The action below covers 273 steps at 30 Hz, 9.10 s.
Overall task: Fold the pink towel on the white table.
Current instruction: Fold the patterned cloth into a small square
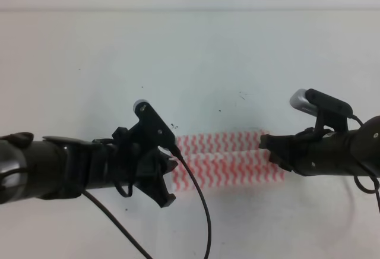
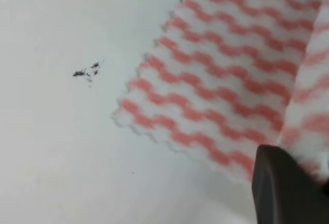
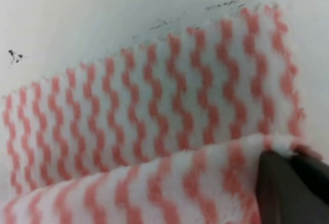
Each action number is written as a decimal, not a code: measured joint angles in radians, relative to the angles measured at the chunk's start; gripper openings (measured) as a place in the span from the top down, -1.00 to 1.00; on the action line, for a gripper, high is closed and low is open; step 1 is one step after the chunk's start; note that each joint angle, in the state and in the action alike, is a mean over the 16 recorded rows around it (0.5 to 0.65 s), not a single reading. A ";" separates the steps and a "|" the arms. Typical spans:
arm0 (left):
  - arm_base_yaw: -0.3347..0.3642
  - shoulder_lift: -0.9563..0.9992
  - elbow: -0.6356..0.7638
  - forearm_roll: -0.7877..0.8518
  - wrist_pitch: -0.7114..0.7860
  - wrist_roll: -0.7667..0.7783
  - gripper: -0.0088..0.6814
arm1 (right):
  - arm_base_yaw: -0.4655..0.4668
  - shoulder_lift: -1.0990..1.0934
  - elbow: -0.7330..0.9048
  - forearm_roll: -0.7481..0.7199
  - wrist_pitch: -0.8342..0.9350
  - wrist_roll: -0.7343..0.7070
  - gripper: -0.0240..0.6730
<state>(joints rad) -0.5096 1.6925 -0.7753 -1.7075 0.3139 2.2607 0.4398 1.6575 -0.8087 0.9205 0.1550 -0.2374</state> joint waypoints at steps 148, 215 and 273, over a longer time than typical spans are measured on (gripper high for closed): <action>-0.001 0.241 -0.181 0.096 0.202 -0.179 0.96 | -0.099 0.166 -0.230 -0.042 0.088 -0.002 0.63; 0.000 0.136 -0.175 0.112 0.164 -0.193 0.96 | -0.171 0.225 -0.397 -0.122 0.363 -0.079 0.98; 0.000 0.133 -0.175 0.584 0.150 -1.007 0.96 | -0.129 0.170 -0.390 -0.362 0.535 0.059 0.98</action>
<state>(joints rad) -0.5095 1.8252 -0.9498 -1.1234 0.4643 1.2537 0.3107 1.8272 -1.1989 0.5580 0.6900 -0.1786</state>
